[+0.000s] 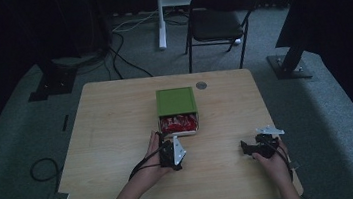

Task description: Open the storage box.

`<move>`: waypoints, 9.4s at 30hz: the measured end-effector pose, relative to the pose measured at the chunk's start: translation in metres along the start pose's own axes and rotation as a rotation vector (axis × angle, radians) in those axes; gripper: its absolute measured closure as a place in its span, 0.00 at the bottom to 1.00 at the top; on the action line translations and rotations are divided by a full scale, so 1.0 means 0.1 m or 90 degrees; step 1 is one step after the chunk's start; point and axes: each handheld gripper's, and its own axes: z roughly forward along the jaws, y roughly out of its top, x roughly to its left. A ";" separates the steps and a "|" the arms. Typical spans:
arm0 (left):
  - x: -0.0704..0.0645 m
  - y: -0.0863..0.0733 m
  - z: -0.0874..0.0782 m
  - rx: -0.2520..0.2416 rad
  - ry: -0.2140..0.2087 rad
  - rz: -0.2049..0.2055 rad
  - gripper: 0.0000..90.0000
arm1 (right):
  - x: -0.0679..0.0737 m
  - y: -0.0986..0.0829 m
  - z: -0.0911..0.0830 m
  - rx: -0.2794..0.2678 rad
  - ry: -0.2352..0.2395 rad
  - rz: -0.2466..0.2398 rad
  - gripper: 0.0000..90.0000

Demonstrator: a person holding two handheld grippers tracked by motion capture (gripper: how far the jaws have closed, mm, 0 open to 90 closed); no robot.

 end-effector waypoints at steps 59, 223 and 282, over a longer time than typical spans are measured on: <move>-0.09 0.04 0.24 0.058 0.149 0.305 0.79 | 0.00 0.00 0.00 0.000 0.000 -0.001 0.12; 0.38 -1.11 -0.69 -0.023 -0.003 -0.300 0.57 | 0.01 0.01 0.01 0.000 -0.008 0.006 0.12; 0.72 -1.87 -0.78 0.154 0.118 -0.582 0.03 | 0.03 0.03 0.03 0.001 -0.005 0.003 0.12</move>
